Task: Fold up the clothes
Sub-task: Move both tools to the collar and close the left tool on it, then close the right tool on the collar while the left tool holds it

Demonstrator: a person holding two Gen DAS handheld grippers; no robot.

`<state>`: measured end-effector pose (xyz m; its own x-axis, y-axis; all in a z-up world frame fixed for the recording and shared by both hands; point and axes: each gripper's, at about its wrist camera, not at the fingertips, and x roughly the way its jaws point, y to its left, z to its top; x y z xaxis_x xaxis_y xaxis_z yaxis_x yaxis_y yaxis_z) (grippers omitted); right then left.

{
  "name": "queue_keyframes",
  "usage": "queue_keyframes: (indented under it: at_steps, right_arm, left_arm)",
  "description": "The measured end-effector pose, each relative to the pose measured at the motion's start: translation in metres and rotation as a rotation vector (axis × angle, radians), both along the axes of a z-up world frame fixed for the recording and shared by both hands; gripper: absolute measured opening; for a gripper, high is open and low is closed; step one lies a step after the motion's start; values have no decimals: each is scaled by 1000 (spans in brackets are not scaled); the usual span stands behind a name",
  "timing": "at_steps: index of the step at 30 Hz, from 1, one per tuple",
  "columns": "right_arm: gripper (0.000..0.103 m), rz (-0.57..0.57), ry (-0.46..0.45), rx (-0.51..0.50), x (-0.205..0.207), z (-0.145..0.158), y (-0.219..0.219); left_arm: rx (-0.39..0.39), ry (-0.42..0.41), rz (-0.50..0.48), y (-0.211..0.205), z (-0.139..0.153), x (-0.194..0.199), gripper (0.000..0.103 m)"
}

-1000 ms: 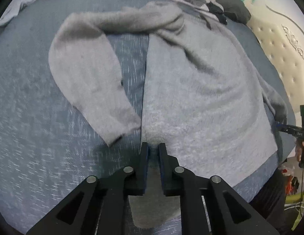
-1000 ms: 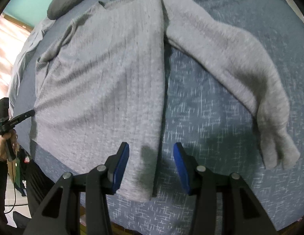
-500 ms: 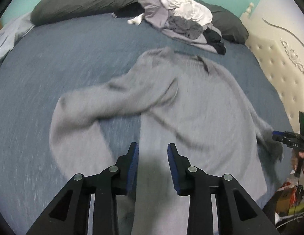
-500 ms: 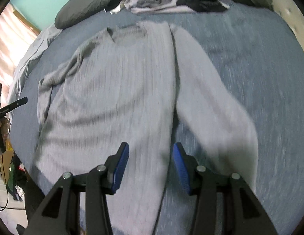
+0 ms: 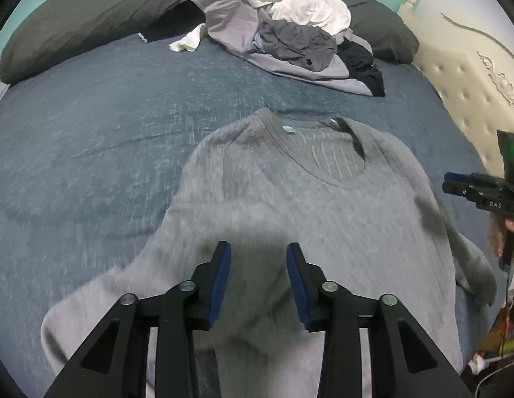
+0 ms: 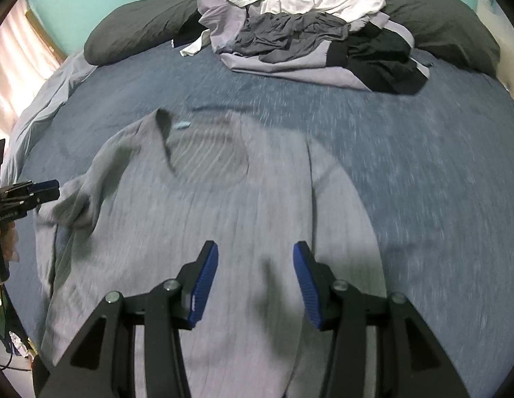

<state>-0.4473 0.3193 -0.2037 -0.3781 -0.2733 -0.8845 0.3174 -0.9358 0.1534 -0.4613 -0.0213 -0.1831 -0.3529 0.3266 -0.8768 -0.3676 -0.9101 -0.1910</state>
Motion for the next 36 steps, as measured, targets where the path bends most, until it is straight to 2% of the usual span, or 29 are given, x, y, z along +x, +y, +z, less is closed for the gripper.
queue_keyframes:
  at_steps: [7,12,13,15,16,22,28,30,31,32,34,36]
  right_arm:
    - [48,0,6,28,-51,-12,-3]
    - [48,2,1,46,-70,-21,-1]
    - [48,2,1,47,-72,-22,0]
    - [48,-2,-3,47,-76,-25,2]
    - [48,-4,-6,49,-78,-27,3]
    - [48,-15,1,69,-90,-33,10]
    - [48,-56,-2,55,-108,-32,21]
    - [50,-38,-18,63,-111,-34,19]
    - [53,-27,-24,69,-112,-35,17]
    - [54,-18,-27,74,-113,-36,15]
    - [54,-8,-36,70,-114,-38,12]
    - [54,-9,-38,70,-115,-39,10]
  left_arm:
    - [-24,-27,-47,19,-27,-26,42]
    - [-36,-23,-41,16,-39,-36,42]
    - [-36,-24,-38,14,-41,-38,38]
    - [-47,-23,-38,11,-44,-40,17]
    - [-53,-17,-37,9,-43,-41,0]
    - [-40,19,-29,-9,-30,-39,0]
    - [27,-25,-36,-14,-29,-40,0]
    - [35,-37,-38,-8,-27,-41,4]
    - [41,-36,-33,-5,-26,-41,17]
    - [50,-32,-26,-4,-25,-42,41]
    - [67,-25,-13,-1,-23,-44,61]
    - [77,-23,-6,3,-23,-47,62]
